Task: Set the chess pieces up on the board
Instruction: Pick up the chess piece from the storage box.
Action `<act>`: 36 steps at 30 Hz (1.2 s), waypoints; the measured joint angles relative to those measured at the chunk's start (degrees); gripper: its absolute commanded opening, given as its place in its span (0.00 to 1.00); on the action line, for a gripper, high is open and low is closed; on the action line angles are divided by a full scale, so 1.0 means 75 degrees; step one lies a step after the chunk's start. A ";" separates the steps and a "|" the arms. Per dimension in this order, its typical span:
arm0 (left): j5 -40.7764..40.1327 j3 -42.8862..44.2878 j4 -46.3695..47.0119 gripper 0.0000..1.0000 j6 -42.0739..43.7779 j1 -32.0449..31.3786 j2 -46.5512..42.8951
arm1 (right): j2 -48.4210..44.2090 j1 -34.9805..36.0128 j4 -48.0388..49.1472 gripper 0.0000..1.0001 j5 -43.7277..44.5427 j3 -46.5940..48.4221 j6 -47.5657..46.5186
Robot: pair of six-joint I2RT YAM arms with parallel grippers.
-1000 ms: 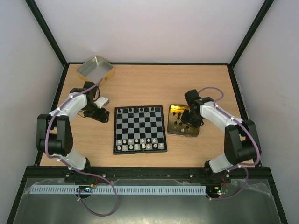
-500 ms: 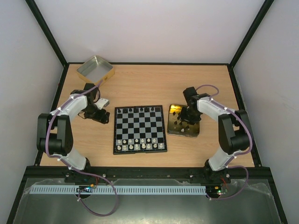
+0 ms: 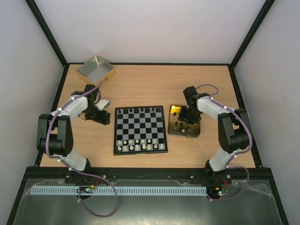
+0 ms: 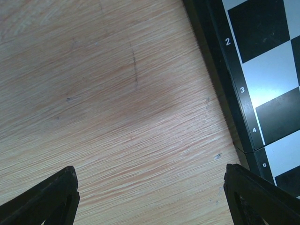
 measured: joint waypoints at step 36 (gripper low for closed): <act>0.0029 -0.0160 0.0026 0.84 -0.0003 0.0000 -0.0166 | 0.0452 0.0271 -0.0026 0.10 -0.0073 0.0044 -0.0189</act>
